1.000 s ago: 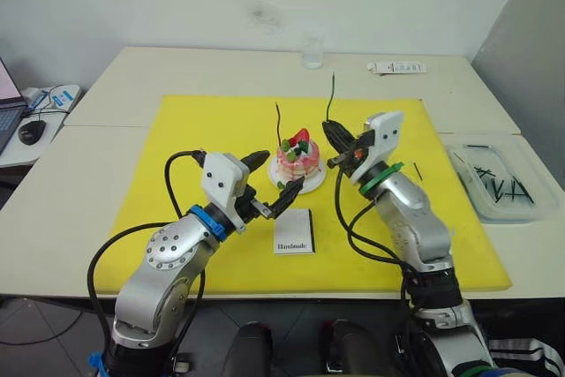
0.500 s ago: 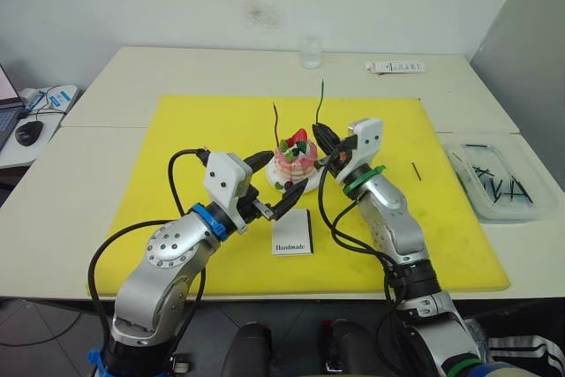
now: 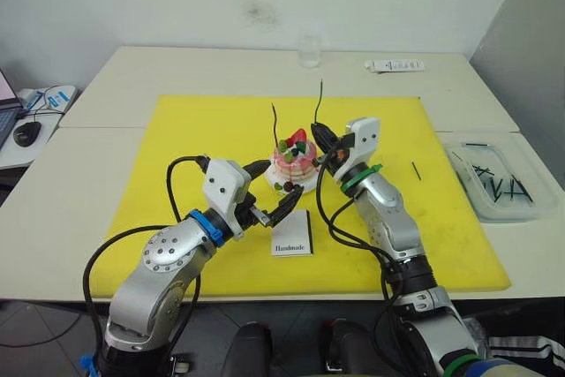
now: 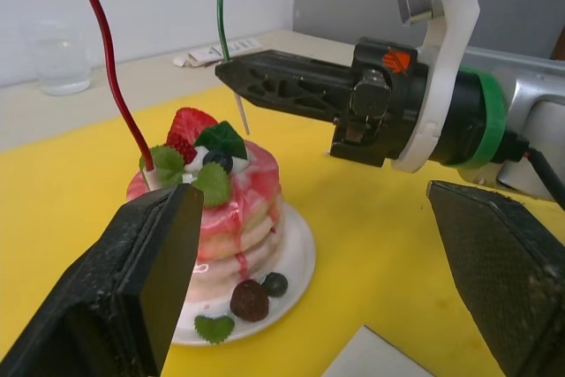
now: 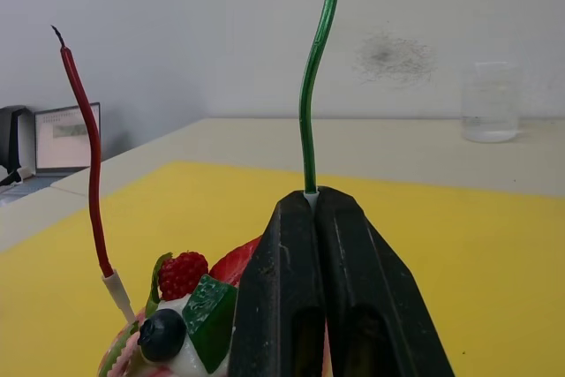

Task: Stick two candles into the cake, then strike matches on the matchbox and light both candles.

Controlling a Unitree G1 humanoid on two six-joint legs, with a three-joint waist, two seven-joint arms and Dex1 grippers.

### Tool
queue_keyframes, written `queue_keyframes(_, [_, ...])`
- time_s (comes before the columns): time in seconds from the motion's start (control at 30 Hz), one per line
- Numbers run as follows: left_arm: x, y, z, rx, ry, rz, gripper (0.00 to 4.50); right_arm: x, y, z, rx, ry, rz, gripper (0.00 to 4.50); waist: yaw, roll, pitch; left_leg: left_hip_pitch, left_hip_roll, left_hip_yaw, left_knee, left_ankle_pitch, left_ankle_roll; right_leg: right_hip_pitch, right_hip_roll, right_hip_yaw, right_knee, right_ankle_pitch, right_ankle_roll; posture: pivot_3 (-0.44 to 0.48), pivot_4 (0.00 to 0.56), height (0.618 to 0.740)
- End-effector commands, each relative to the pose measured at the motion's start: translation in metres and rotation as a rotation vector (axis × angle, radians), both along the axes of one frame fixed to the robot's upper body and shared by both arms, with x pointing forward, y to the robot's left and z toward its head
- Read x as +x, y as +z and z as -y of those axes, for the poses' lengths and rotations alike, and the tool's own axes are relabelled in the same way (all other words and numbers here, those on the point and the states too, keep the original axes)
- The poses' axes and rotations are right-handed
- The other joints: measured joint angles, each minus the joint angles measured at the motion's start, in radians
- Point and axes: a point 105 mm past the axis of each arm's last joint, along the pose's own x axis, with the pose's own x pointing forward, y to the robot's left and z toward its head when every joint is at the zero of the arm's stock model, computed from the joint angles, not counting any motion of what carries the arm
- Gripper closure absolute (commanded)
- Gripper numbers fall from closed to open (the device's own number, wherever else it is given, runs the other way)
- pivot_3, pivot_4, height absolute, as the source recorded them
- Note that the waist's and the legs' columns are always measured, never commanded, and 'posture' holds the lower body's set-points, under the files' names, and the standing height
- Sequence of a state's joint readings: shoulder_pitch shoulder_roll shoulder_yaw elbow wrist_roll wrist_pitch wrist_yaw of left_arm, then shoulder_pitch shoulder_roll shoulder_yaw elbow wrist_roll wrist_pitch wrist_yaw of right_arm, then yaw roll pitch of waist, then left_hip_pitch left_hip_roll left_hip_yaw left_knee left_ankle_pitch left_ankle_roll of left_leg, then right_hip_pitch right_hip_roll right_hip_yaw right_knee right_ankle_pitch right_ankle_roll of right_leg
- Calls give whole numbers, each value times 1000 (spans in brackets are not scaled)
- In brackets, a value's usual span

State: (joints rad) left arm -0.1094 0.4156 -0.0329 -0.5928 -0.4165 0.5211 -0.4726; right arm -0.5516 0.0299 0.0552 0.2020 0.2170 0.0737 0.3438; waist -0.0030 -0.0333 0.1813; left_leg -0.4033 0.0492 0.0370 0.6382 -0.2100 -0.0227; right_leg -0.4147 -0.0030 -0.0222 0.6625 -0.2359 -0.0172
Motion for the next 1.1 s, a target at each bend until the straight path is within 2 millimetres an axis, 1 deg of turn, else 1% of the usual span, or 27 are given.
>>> queue_keyframes(0.03, [-8,15,3,-9,-22,59,17,-4,16,-2,24,6,56,4483,0,0,0,0,0,1,0,0,0,0,0,1,0,0,0,0,150,740])
queue_keyframes(0.33, [-8,18,5,-20,-18,59,17,-4,14,-3,22,10,47,4483,0,0,0,0,0,5,-5,0,0,-5,0,6,0,0,0,0,150,740])
queue_keyframes(0.57, [-7,21,2,-22,-6,62,17,-4,9,-4,4,13,42,4483,-1,0,0,0,0,8,-7,0,0,-6,0,8,0,0,0,0,150,740])
queue_keyframes(0.7, [-7,21,1,-22,0,63,17,-5,11,-4,11,15,45,4483,-2,0,0,0,0,9,-7,0,0,-6,0,8,0,0,0,0,150,740])
queue_keyframes(0.8, [-5,24,-2,-28,16,74,17,-7,12,-6,10,25,54,4483,-2,0,0,0,0,9,-7,0,0,-7,0,9,0,0,0,0,150,740])
queue_keyframes(0.93, [2,28,-12,-31,65,97,17,-9,12,-8,4,35,58,4483,-2,0,0,0,0,10,-7,0,0,-7,0,9,-1,0,0,0,150,740])
queue_keyframes(1.1, [3,33,-10,-31,52,113,17,-11,9,-10,2,44,47,4483,-3,0,0,1,0,11,-8,0,0,-7,0,10,-1,0,0,0,150,740])
